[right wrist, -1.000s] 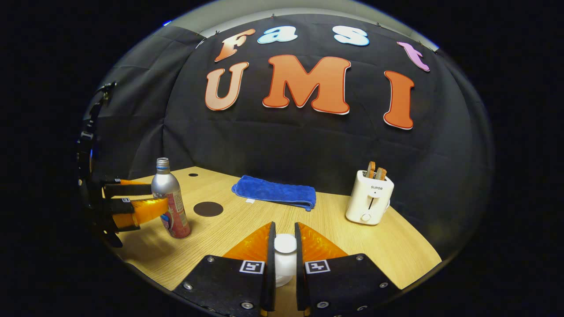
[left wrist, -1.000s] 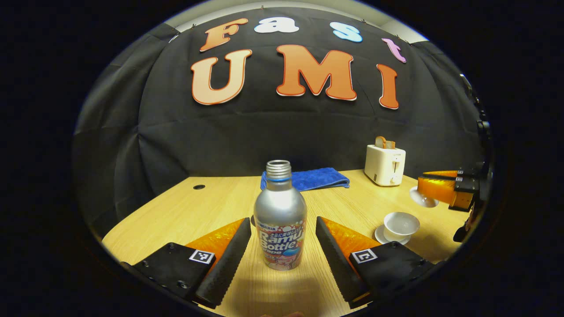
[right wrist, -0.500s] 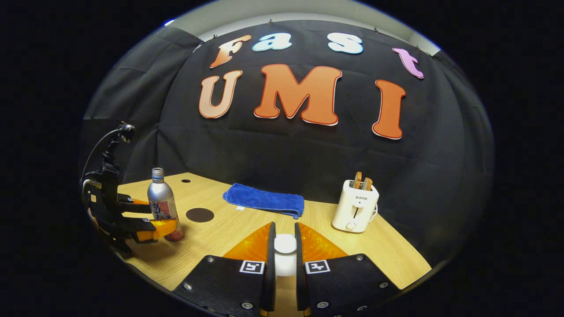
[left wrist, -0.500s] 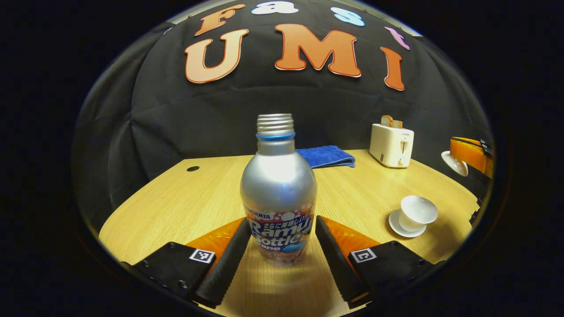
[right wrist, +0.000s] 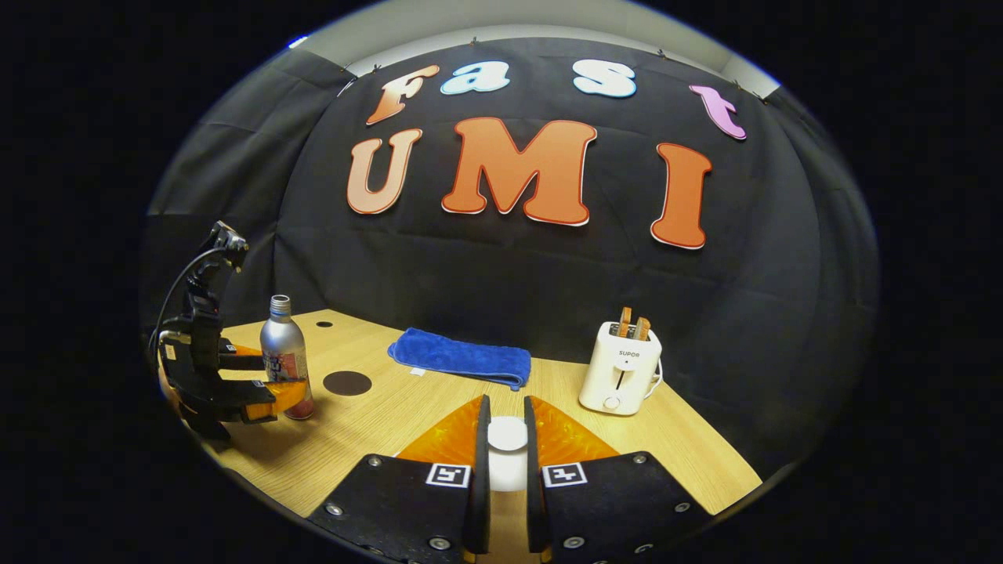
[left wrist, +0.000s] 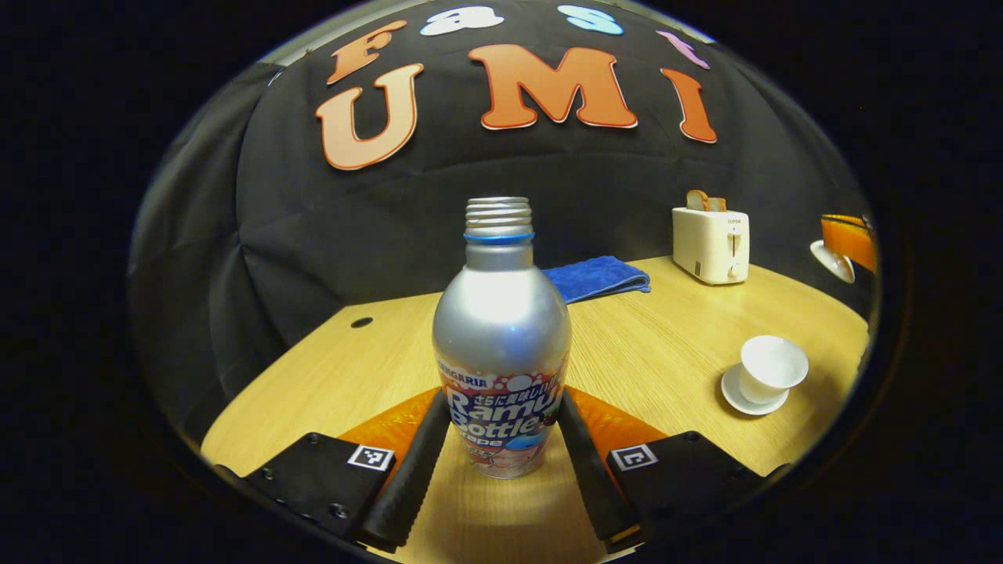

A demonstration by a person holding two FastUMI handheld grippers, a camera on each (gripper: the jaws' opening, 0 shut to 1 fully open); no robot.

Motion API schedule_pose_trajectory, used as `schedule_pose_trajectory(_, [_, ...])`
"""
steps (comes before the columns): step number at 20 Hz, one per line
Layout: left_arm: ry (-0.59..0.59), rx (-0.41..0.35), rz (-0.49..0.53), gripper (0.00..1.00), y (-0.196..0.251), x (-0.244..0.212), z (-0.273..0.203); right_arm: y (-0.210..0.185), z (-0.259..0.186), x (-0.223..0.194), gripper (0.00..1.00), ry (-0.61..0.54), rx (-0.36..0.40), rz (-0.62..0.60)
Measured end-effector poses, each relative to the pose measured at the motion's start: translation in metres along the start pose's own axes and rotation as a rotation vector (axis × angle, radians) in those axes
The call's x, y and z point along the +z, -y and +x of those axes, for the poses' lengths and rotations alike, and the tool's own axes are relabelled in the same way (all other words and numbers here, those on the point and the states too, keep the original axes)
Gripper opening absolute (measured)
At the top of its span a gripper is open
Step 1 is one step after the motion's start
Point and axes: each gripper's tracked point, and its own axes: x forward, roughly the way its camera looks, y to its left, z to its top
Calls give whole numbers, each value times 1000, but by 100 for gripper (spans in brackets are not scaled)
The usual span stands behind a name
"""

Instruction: Open the teacup lid with one hand, grasp the water bottle and pour water into the teacup with the other hand; after pouring, place the water bottle on the coaster and then close the teacup lid.

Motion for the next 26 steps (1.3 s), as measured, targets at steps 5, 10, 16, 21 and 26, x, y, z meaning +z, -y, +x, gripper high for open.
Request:
schedule_pose_trajectory(5, [34,3,247,85,13,18,9,7,-1,5,19,16,-26,11])
schedule_pose_trajectory(10, [61,-17,454,86,25,29,5,10,-4,4,19,17,-49,24])
schedule_pose_trajectory(16, [99,-36,679,85,60,37,8,33,-10,13,19,36,-78,58])
schedule_pose_trajectory(21, [124,-47,848,85,76,41,5,53,-18,15,19,51,-111,68])
schedule_pose_trajectory(26, [131,-44,1002,85,86,46,14,65,-20,10,19,47,-130,83])
